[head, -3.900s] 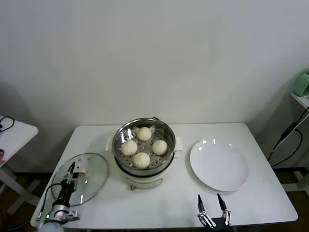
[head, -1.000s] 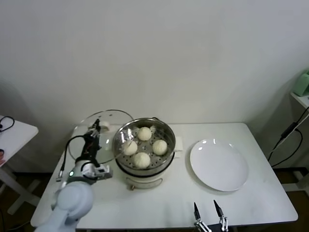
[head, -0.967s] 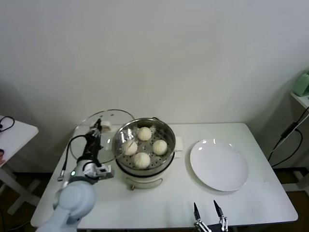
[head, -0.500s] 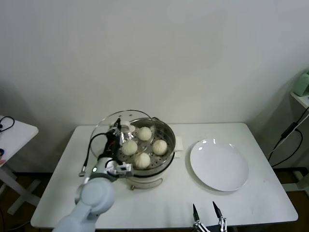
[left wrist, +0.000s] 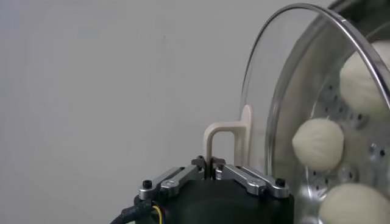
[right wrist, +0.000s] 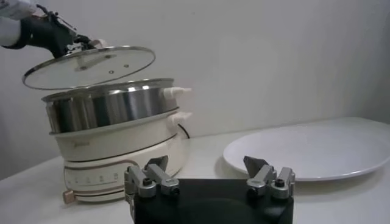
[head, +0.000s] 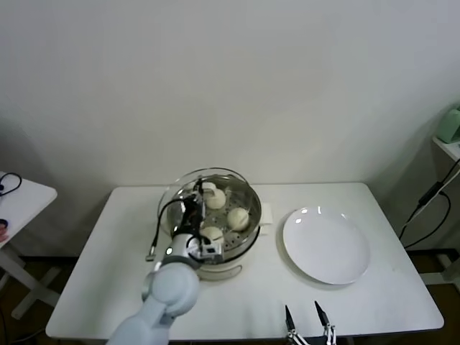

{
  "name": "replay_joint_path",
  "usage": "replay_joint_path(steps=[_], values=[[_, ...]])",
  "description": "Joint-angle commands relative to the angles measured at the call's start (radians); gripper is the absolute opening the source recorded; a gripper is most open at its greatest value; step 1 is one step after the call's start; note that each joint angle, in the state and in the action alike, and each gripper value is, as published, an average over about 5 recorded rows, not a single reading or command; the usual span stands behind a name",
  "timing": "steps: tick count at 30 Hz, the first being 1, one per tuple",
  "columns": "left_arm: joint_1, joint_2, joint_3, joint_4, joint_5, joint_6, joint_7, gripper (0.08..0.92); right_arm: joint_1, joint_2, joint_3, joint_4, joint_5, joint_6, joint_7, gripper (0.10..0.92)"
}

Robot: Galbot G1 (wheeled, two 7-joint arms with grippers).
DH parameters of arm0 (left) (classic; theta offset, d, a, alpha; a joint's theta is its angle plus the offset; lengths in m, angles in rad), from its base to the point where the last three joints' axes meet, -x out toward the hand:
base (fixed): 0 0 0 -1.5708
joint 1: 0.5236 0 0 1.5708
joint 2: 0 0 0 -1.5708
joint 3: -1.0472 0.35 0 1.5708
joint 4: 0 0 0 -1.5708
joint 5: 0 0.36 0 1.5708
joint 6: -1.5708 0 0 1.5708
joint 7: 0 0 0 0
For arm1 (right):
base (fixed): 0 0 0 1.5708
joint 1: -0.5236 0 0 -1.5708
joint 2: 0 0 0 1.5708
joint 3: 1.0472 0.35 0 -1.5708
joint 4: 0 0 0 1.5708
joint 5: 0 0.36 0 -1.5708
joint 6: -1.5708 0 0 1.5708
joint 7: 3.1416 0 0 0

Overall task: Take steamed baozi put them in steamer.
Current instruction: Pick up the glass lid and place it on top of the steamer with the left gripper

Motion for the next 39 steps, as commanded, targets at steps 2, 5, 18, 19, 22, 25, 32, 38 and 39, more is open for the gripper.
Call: replay_joint_path(steps=[2,5,18,19,22,25,32,38,39], values=[[-0.017,-0.111,0.035,0.046,0.064,0.004,0.005,0.139,0.0,-0.001,0.001,0.003,-0.001,0.0,0.0,0.823],[-0.016,-0.122,0.034,0.056,0.074,0.003,0.002,0.139,-0.001,-0.003,0.003,0.005,0.0,0.0,0.0,0.823],[0.0,-0.14,0.031,0.08,0.111,-0.014,-0.01,0.139,0.001,-0.003,0.008,0.005,0.003,0.0,0.001,0.823],[-0.001,-0.139,0.03,0.082,0.113,-0.016,-0.01,0.139,0.001,-0.003,0.008,0.005,0.003,0.0,0.001,0.823],[0.0,-0.136,0.029,0.085,0.121,-0.022,-0.007,0.139,0.001,-0.003,0.01,0.006,0.004,0.0,0.001,0.823],[0.007,-0.133,0.027,0.086,0.137,-0.031,-0.004,0.139,0.002,-0.003,0.011,0.006,0.005,0.0,0.001,0.823],[0.026,-0.122,0.01,0.086,0.165,-0.049,0.001,0.139,0.005,-0.003,0.01,0.005,0.007,0.0,0.0,0.823],[0.025,-0.119,0.002,0.098,0.166,-0.052,0.002,0.139,0.008,-0.003,0.008,0.003,0.008,-0.001,0.0,0.823],[0.024,-0.12,0.002,0.1,0.166,-0.053,0.002,0.139,0.009,-0.003,0.008,0.003,0.008,-0.002,0.0,0.823]])
